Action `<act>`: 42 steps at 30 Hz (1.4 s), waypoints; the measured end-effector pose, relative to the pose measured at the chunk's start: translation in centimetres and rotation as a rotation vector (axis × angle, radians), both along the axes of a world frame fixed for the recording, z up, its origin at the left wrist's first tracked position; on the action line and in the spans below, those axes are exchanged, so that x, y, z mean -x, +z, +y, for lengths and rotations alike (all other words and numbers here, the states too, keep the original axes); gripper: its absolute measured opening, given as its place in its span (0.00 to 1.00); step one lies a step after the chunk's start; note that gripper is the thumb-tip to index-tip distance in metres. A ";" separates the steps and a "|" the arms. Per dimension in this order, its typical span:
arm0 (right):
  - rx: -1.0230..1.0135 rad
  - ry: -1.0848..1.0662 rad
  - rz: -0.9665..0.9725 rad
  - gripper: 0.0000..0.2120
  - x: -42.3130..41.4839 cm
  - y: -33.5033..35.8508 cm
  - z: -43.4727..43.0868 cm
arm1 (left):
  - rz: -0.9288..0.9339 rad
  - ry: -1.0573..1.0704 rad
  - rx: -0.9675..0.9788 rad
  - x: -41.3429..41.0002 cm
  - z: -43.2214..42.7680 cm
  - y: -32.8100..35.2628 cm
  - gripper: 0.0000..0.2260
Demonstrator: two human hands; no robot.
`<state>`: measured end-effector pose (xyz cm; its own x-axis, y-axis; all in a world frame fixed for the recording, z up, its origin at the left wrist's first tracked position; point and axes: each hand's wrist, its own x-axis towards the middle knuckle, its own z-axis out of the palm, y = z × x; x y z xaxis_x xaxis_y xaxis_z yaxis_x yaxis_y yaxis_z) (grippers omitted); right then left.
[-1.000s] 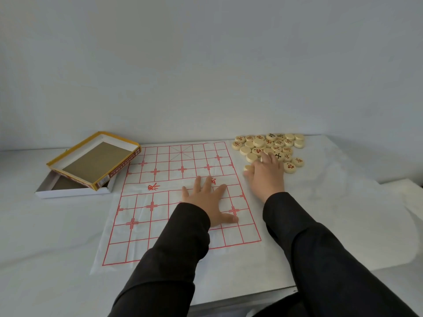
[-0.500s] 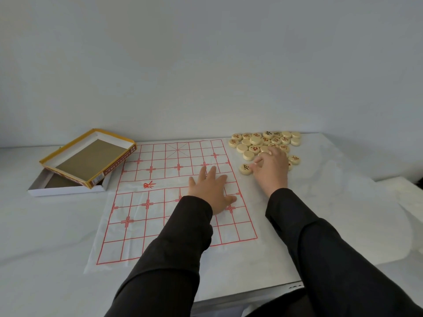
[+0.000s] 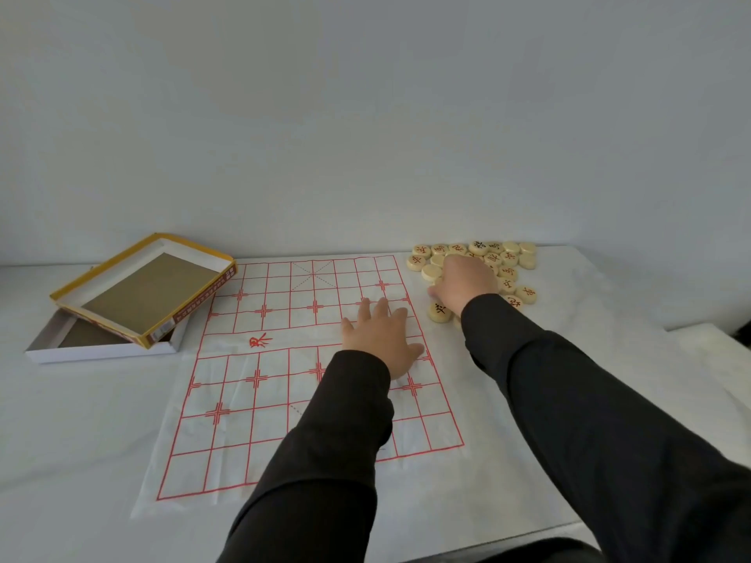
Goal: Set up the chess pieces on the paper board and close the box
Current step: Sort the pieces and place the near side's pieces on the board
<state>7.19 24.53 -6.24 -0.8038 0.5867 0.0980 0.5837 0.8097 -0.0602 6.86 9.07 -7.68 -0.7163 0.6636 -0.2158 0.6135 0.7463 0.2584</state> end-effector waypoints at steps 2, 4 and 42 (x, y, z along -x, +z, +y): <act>0.019 0.003 0.007 0.07 0.0 0.0 0.2 | -0.010 -0.005 -0.017 0.0 0.1 0.0 0.29; 0.106 0.027 0.068 0.09 -0.3 -0.3 0.6 | -0.014 -0.012 -0.029 0.1 0.1 0.0 0.29; 0.551 -0.082 0.393 0.14 -10.9 -0.9 3.6 | 0.012 -0.198 -0.188 -2.2 2.8 0.4 0.18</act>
<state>18.12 28.10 -7.10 -0.7206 0.6921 0.0426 0.4925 0.5542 -0.6710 9.06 11.90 -7.25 -0.5704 0.8186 -0.0677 0.7467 0.5511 0.3726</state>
